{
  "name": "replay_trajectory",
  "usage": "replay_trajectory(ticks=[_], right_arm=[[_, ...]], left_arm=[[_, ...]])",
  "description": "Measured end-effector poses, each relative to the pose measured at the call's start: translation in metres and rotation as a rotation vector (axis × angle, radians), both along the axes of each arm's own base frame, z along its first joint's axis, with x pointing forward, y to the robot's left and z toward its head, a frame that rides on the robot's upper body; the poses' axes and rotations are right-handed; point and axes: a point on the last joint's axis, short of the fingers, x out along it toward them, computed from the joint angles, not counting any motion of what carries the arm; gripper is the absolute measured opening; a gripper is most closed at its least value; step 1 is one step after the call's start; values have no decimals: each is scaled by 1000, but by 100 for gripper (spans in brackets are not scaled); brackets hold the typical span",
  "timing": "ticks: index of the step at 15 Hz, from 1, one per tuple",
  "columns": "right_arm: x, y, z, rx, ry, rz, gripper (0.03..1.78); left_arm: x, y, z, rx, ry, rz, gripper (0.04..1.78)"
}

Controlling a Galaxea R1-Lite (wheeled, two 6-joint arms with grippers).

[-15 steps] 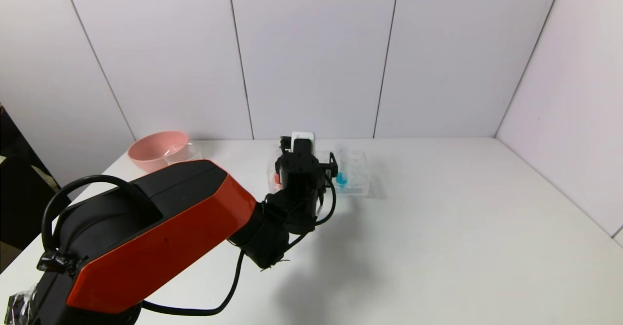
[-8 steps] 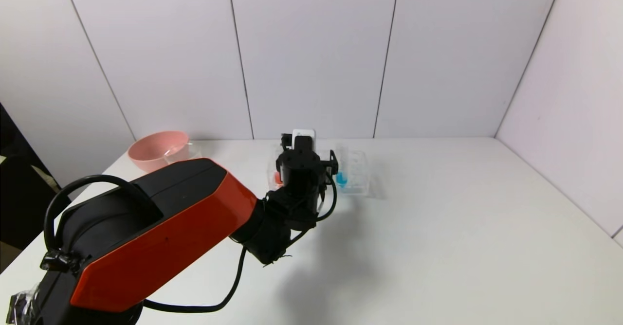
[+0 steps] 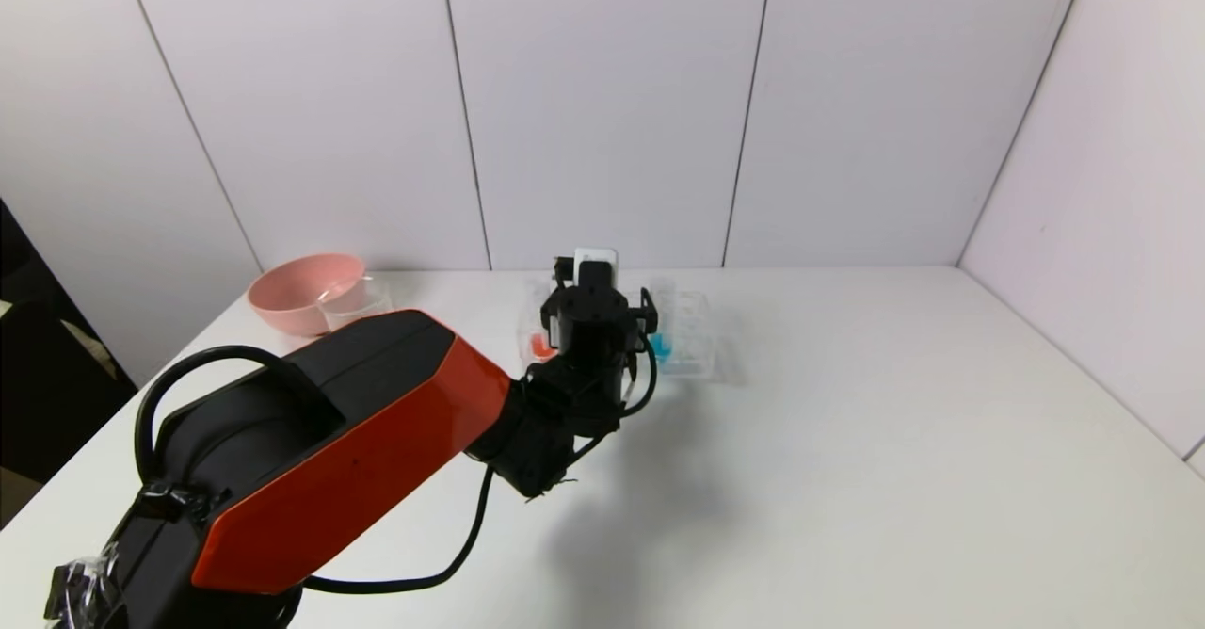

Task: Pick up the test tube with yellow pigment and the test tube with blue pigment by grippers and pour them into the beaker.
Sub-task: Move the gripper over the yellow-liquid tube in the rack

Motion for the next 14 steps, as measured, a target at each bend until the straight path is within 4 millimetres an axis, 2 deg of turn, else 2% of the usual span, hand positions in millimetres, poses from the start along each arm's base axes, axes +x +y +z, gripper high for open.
replay_trajectory(ticks=[4, 10, 12, 14], right_arm=[[0, 0, 0, 0, 0, 1, 171], [0, 0, 0, 0, 0, 1, 171], [0, 0, 0, 0, 0, 1, 171], [0, 0, 0, 0, 0, 1, 171]], left_arm=[[6, -1, -8, 8, 10, 6, 171], [14, -2, -11, 12, 17, 14, 166], [15, -1, -12, 14, 21, 15, 159], [15, -1, -13, 16, 23, 17, 144]])
